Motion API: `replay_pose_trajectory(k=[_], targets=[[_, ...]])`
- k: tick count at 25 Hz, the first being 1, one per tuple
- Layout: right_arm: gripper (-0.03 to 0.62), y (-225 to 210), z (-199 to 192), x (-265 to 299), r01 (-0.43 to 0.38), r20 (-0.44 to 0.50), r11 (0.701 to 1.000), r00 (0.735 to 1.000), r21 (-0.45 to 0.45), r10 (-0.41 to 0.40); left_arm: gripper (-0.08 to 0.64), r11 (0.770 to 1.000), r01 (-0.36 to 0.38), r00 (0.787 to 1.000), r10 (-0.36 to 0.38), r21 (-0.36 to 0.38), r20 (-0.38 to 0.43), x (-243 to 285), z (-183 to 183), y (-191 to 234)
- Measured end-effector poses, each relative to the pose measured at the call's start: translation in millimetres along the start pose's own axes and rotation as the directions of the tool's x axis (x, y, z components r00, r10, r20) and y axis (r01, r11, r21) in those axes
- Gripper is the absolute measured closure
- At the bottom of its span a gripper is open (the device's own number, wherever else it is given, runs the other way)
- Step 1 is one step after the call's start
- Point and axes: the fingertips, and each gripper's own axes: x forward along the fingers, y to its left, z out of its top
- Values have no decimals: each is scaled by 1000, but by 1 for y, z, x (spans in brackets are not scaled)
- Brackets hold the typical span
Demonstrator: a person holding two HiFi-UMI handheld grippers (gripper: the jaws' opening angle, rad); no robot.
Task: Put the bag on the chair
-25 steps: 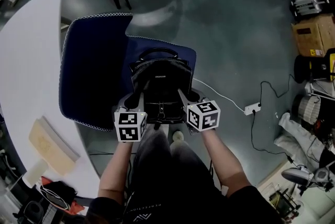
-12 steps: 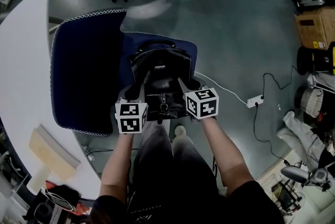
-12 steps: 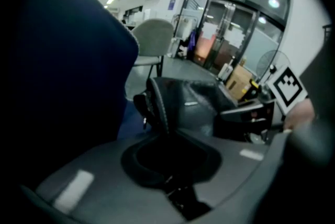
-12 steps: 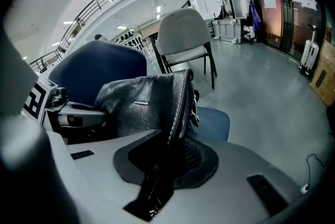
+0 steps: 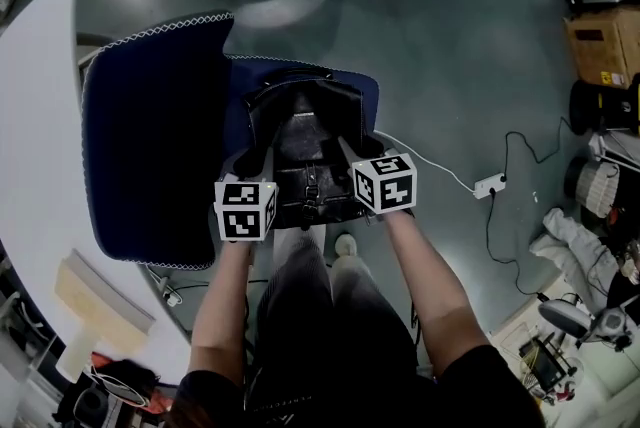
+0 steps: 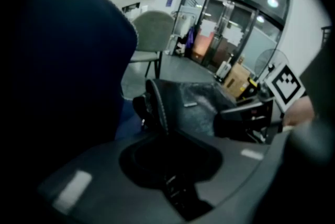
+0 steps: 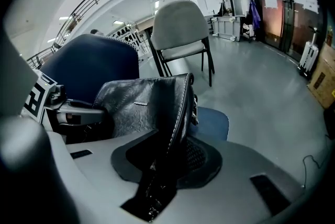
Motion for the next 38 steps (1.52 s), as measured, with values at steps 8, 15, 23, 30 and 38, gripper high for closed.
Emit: replay_pose_trajectory(k=[8, 15, 23, 30, 38], targets=[[472, -8, 2, 13, 15, -19, 1000, 1000, 14, -15, 485, 1000, 16, 1000, -16, -18, -3, 13, 0, 8], [440, -13, 4, 18, 24, -41, 999, 999, 25, -23, 459, 1000, 8, 1000, -7, -20, 18, 18, 1, 14], [386, -21, 5, 21, 77, -62, 997, 995, 24, -75, 334, 1000, 29, 1000, -29, 8, -6, 26, 0, 9], [314, -24, 0, 11, 126, -83, 992, 988, -19, -127, 268, 998, -4, 1000, 4, -58, 7, 24, -3, 21], [354, -17, 6, -10, 124, -29, 992, 992, -16, -124, 276, 994, -59, 998, 61, -90, 27, 3, -1, 24]])
